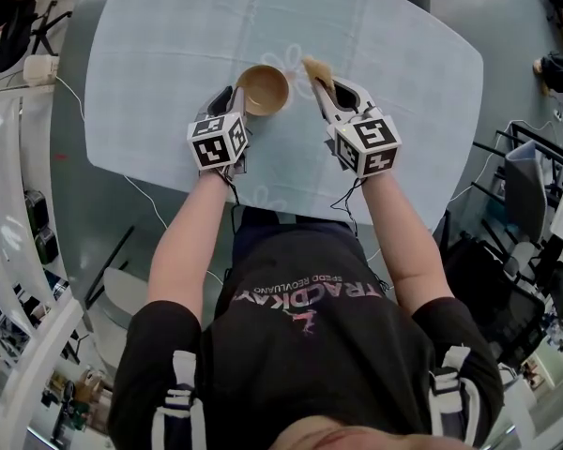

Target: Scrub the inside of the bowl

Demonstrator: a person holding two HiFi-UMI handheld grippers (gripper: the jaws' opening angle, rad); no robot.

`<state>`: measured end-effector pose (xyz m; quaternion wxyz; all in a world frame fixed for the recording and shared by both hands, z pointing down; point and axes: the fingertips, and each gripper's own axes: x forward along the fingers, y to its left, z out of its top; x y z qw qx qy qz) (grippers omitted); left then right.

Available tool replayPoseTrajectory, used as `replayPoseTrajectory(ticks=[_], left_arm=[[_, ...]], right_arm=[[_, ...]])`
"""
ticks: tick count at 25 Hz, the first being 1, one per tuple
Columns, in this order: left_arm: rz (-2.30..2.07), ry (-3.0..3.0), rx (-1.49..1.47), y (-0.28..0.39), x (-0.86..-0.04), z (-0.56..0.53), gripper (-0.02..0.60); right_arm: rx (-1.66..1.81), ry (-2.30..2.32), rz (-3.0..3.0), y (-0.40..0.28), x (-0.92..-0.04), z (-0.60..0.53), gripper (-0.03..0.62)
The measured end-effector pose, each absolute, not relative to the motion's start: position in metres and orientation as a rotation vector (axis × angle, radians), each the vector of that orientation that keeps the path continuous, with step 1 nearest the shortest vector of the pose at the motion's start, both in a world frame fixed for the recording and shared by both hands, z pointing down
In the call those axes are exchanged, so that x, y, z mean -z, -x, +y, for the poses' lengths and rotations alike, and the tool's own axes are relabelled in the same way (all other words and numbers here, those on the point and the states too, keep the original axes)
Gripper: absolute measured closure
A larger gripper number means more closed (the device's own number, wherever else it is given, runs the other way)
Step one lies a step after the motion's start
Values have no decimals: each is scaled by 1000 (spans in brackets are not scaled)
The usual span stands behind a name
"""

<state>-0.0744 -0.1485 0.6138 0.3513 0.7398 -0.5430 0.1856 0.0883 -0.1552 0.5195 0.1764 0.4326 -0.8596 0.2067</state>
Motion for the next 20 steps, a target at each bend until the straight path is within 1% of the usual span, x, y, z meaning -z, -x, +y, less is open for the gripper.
replayPoseTrajectory(ticks=[1, 4, 7, 13, 20], left_arm=[[-1418, -1936, -480, 78, -608, -147, 503], [-1443, -2019, -491, 85, -589, -136, 543], [-1473, -2107, -477, 91, -559, -122, 558], [-1568, -2229, -361, 101, -486, -112, 566], [-1545, -2397, -300, 83, -413, -79, 566]], right_arm=[[-579, -1225, -2439, -87, -517, -155, 562], [-564, -1220, -2460, -82, -508, -150, 562], [-556, -1217, -2487, -78, -494, -143, 562], [-515, -1228, -2574, -65, -453, -136, 562], [-398, -1234, -2666, -59, -388, -109, 562]])
